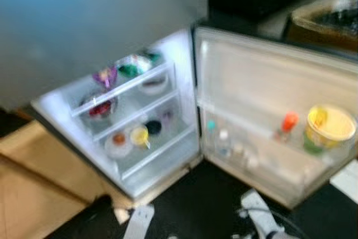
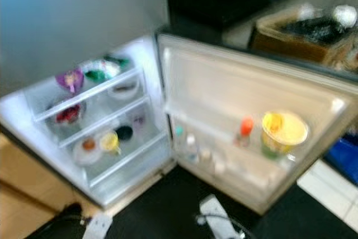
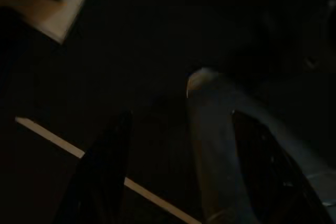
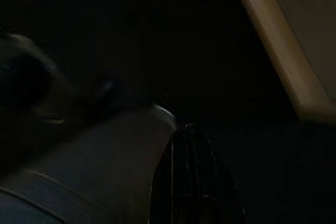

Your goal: Restocking fridge

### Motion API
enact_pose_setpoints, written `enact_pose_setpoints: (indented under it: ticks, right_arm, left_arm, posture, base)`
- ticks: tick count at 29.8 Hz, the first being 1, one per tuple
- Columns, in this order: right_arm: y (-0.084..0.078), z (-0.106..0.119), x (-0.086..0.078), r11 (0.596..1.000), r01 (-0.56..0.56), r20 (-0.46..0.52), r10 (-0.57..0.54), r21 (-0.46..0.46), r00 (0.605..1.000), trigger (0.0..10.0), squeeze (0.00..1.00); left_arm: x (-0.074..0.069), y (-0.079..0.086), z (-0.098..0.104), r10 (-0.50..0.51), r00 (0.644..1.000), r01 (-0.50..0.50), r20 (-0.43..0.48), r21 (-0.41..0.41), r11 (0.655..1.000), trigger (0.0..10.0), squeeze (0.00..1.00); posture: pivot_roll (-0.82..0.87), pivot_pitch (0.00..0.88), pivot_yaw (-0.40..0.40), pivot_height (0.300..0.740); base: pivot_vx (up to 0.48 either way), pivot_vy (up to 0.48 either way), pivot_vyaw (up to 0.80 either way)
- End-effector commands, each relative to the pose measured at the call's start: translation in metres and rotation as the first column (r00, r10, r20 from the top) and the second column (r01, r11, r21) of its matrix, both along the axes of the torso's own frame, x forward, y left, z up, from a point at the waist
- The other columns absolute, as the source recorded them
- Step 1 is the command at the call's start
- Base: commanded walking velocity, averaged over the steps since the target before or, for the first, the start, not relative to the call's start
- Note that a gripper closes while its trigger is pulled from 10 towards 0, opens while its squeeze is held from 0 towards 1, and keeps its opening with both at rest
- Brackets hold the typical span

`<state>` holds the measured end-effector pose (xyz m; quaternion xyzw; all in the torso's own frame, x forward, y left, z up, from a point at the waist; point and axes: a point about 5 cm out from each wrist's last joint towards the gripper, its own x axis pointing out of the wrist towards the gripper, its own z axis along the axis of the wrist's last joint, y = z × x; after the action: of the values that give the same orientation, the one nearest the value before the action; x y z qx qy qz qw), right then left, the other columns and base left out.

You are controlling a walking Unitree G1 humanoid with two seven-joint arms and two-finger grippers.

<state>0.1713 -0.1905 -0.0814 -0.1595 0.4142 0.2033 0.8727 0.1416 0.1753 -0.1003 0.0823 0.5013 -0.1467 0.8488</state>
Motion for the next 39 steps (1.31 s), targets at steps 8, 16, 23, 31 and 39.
enact_pose_setpoints:
  ticks: [8, 16, 23, 31, 39]
  right_arm:
    - [0.001, -0.005, -0.010, 1.000, 0.005, -0.039, -0.006, -0.012, 0.999, 10.0, 0.00]
    - [0.000, -0.004, -0.006, 1.000, 0.004, -0.033, -0.004, -0.014, 0.999, 10.0, 0.00]
    - [0.002, -0.005, -0.008, 1.000, 0.005, -0.034, -0.005, -0.012, 0.999, 10.0, 0.00]
    - [0.002, -0.005, -0.008, 1.000, 0.006, -0.033, -0.006, -0.007, 0.999, 10.0, 0.00]
    - [0.003, -0.004, -0.007, 1.000, 0.000, -0.029, 0.000, -0.005, 1.000, 10.0, 0.00]
  left_arm:
    - [-0.014, 0.006, -0.005, 0.001, 0.999, 0.000, -0.049, 0.020, 1.000, 10.0, 0.00]
    - [-0.011, 0.005, -0.004, 0.004, 0.999, -0.003, -0.040, 0.025, 1.000, 10.0, 0.00]
    - [-0.009, 0.006, -0.003, 0.010, 1.000, -0.009, -0.026, 0.035, 0.999, 10.0, 0.00]
    - [-0.015, 0.013, -0.005, -0.002, 0.998, 0.006, -0.068, 0.057, 0.998, 10.0, 0.00]
    - [-0.014, 0.017, -0.004, -0.016, 0.998, 0.022, -0.069, 0.093, 0.995, 10.0, 0.00]
  posture:
    - [-0.10, 0.060, 0.063, 0.740]
    - [-0.10, 0.054, 0.062, 0.740]
    - [-0.11, 0.058, 0.062, 0.740]
    - [-0.11, 0.063, 0.063, 0.740]
    - [-0.11, 0.065, 0.065, 0.740]
  base:
    - [-0.438, 0.000, 0.00]
    - [-0.422, 0.000, 0.00]
    - [-0.094, 0.000, 0.00]
    - [0.000, -0.030, 0.00]
    - [0.000, -0.412, 0.00]
